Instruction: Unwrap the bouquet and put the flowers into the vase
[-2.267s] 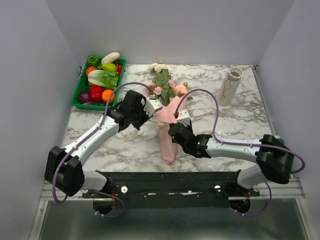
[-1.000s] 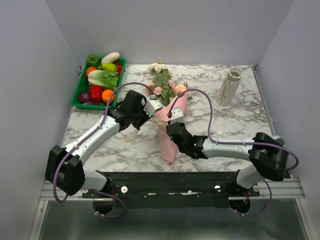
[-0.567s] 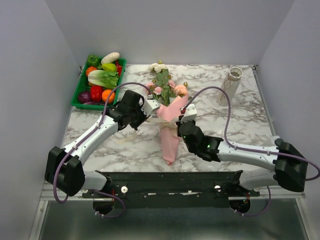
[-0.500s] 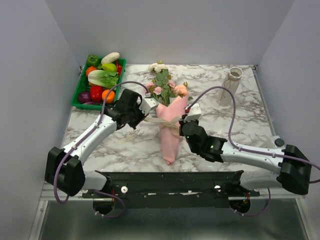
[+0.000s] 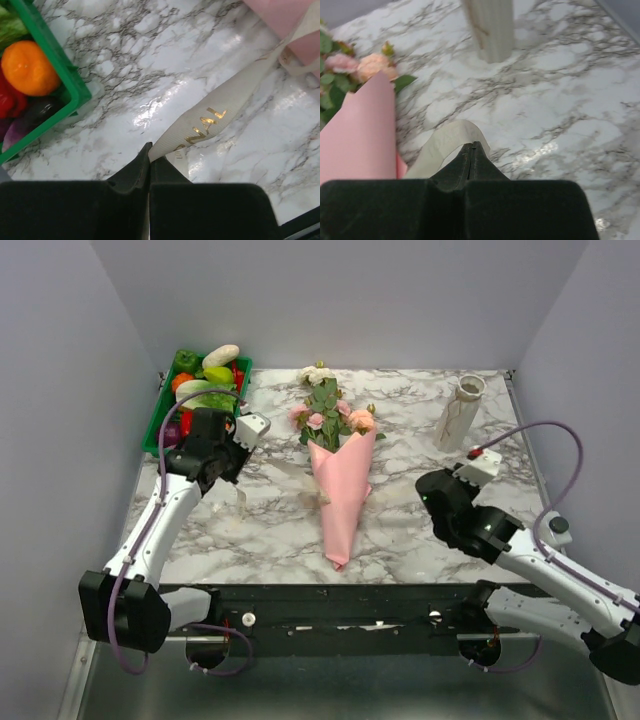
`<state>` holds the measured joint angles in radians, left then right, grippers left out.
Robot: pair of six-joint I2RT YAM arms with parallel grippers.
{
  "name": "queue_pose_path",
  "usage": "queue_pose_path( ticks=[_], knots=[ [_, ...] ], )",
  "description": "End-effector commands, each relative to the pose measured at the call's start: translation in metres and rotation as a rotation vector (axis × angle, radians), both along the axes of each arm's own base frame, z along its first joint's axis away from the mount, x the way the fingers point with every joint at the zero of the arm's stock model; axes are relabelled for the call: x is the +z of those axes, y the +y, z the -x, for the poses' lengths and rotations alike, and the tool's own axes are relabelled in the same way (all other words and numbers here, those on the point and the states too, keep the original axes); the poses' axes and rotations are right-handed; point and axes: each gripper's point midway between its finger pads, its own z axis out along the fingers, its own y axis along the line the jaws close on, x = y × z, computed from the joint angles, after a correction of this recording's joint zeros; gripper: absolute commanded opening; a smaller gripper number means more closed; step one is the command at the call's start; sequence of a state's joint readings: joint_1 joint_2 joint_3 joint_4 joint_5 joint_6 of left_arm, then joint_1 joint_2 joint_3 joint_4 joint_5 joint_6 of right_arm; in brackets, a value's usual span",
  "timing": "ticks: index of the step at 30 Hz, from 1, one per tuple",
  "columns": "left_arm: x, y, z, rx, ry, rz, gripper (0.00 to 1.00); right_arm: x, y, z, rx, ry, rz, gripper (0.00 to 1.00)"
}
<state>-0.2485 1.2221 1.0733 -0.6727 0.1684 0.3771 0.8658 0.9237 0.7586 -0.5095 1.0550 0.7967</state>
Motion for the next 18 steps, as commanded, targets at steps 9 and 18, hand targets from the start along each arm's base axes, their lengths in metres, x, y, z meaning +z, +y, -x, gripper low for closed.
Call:
queue_pose_path(
  ticks=[9, 18],
  knots=[
    [0.024, 0.100, -0.013, 0.332, -0.084, -0.130, 0.87, 0.009, -0.107, 0.027, -0.358, 0.060, 0.034, 0.11],
    [0.070, -0.030, 0.014, -0.168, -0.005, 0.203, 0.99, 0.036, -0.086, 0.014, -0.264, 0.111, 0.004, 0.83]
  ],
)
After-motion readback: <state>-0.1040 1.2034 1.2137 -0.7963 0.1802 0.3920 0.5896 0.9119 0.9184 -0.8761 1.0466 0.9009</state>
